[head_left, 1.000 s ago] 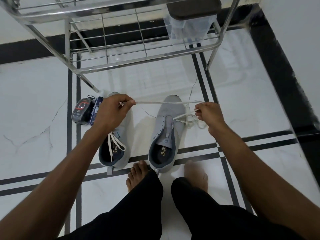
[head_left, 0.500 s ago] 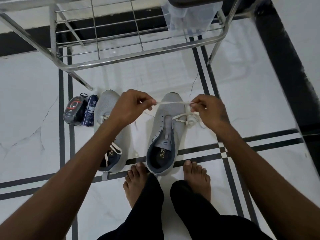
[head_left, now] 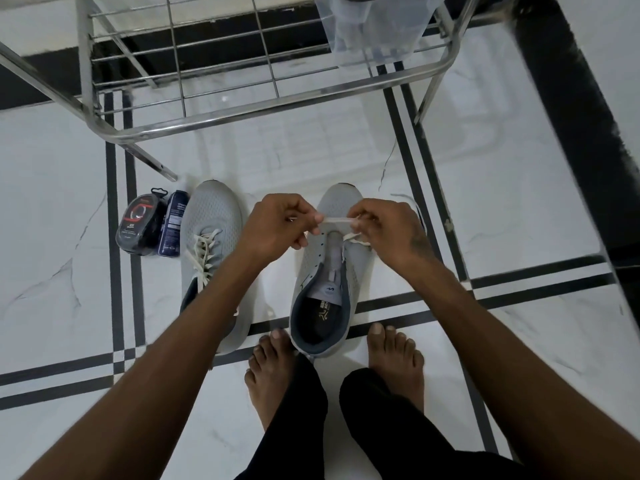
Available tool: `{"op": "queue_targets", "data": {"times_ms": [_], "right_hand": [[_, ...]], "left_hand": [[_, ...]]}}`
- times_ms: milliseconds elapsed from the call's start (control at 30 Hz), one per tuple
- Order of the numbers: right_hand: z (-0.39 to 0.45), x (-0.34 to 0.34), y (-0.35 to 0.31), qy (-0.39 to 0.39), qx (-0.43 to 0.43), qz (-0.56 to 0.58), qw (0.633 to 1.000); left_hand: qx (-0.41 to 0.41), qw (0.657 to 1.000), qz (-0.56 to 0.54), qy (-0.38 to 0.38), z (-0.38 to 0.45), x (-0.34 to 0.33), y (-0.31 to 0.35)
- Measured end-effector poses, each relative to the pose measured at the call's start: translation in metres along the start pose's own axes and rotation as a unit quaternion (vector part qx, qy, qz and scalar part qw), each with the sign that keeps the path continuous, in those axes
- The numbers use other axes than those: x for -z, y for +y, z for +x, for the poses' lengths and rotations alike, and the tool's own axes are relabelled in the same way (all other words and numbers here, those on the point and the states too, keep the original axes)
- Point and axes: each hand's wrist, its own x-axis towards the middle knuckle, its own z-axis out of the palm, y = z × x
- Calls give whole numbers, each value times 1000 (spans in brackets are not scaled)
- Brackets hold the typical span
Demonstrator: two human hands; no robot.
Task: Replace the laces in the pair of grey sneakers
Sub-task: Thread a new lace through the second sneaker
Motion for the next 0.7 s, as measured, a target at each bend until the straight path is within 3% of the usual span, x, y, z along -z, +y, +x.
{"op": "queue_targets", "data": {"times_ms": [100, 167, 267, 367, 467, 600, 700], "right_hand": [[-3, -2, 16, -29, 6, -66, 997], [-3, -8, 16, -63, 59, -81, 993], [1, -18, 7, -85, 93, -8, 992], [6, -24, 3, -54, 73, 36, 995], [11, -25, 10, -11, 41, 8, 999], [12, -33, 15, -19, -16, -12, 1000], [7, -44, 14, -18, -44, -12, 999]], "left_hand": [[7, 1000, 26, -4, -3, -4, -14], [1, 999, 35, -1, -4, -12, -17], [8, 1000, -12, 7, -4, -22, -13], [28, 999, -38, 15, -5, -26, -12], [60, 997, 34, 37, -9, -27, -17], [55, 974, 215, -39, -10, -33, -22], [41, 968, 248, -12, -6, -35, -21]]}}
